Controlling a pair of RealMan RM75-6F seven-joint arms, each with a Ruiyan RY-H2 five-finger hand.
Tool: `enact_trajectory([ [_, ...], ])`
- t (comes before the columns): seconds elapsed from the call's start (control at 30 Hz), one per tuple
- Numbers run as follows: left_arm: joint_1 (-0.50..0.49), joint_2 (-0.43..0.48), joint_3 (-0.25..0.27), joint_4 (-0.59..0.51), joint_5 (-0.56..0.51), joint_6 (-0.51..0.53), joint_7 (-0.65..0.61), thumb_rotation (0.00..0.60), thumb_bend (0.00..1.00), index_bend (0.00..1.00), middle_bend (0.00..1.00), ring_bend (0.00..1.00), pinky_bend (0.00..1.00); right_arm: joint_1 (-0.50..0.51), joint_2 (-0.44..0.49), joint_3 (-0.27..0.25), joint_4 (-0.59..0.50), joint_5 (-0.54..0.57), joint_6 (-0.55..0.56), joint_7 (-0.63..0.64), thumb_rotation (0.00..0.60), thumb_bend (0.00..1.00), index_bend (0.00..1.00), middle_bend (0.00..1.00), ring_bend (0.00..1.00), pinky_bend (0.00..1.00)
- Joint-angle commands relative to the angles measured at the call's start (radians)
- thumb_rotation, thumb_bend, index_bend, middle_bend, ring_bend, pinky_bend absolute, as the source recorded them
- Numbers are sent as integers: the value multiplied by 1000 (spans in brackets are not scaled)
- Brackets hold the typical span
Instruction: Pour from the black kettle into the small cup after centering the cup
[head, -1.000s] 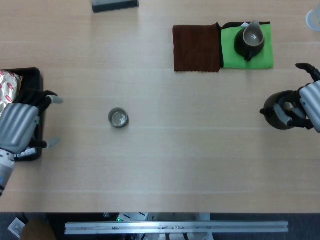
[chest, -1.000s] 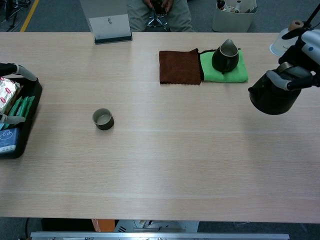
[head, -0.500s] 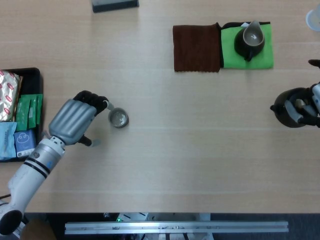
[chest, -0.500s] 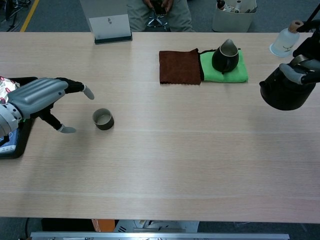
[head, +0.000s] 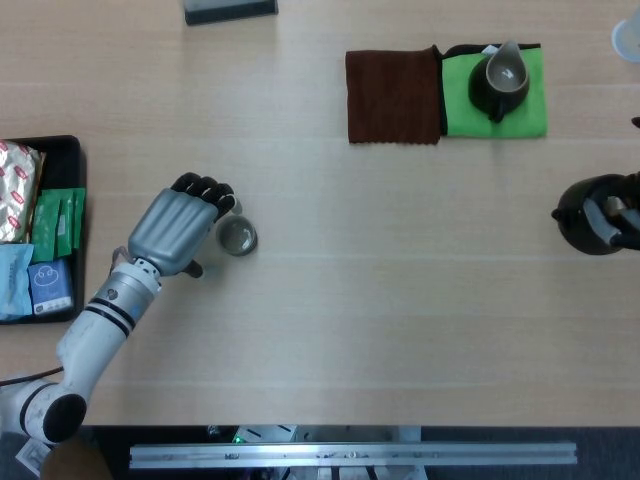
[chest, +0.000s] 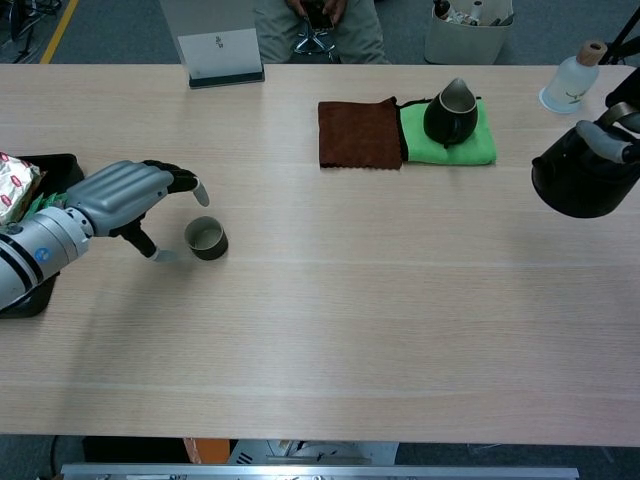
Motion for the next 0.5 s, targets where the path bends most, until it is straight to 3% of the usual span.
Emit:
enact_trajectory([
  [0.03, -19, -33, 2, 30, -52, -17, 36, 600, 135, 287, 175, 107, 145, -3, 5, 1, 4, -2, 4, 9, 464, 387, 1000, 995, 1000, 169],
  [0.5, -51, -113, 1, 105, -110, -5, 54, 600, 135, 286, 156, 87, 145, -11, 24, -1, 3, -7, 7, 29, 465, 386, 1000, 995, 1000, 169],
])
